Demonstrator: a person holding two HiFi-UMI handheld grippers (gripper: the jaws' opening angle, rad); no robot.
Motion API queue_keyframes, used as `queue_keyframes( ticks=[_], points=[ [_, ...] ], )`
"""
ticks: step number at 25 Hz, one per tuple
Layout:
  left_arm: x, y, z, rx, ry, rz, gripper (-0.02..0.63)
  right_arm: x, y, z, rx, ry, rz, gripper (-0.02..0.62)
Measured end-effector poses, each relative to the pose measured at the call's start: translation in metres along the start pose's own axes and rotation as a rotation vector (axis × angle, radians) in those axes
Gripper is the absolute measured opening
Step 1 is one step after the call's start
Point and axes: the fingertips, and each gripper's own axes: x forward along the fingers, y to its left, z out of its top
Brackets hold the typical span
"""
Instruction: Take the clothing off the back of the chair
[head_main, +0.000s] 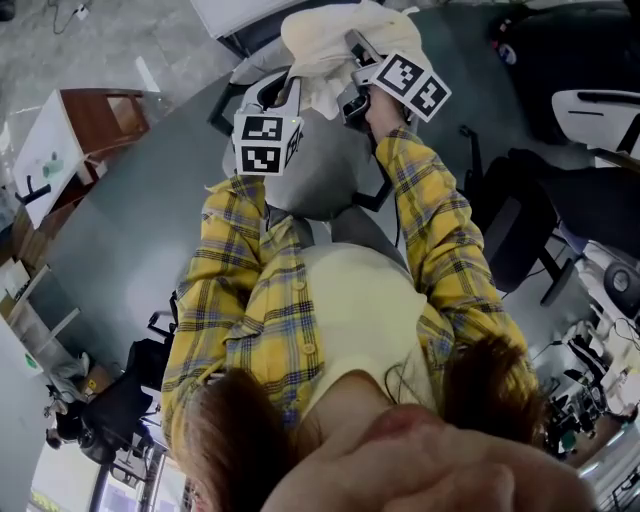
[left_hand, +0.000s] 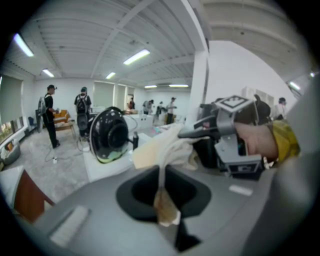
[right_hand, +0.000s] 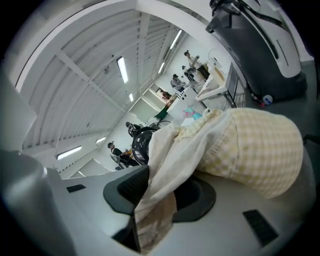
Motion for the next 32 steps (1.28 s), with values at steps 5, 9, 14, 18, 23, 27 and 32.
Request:
queue_keyframes(
  ticks=[5,9,14,18,23,27,32],
  points=[
    [-0.001,-0.001,0.001,0.001,-0.001,-0.006,0.034,-0.002,0.0,0.001,-0.075,-0.008,-0.008,0.117],
    [-0.003,-0.006,0.003,-0.029,0.0,-0.026,0.034,-0.006,0.003,0.003,-0.162,-0.016,-0.008,0.074],
    [-0.01,-0.01,0.006,-0.082,-0.009,-0.054,0.034,-0.018,0.014,0.005,-0.252,-0.044,0.005,0.032],
    [-0.016,-0.008,0.012,-0.084,-0.025,-0.063,0.034,-0.029,0.029,0.009,-0.313,-0.073,0.023,0.028],
    [-0.03,-0.01,0.026,-0.08,-0.071,-0.074,0.034,-0.046,0.052,0.015,-0.399,-0.116,0.052,0.026],
    [-0.044,-0.013,0.04,-0.061,-0.112,-0.081,0.034,-0.065,0.067,0.019,-0.444,-0.153,0.065,0.026],
    [-0.065,-0.019,0.056,-0.043,-0.153,-0.09,0.034,-0.092,0.086,0.019,-0.488,-0.199,0.077,0.026]
  ],
)
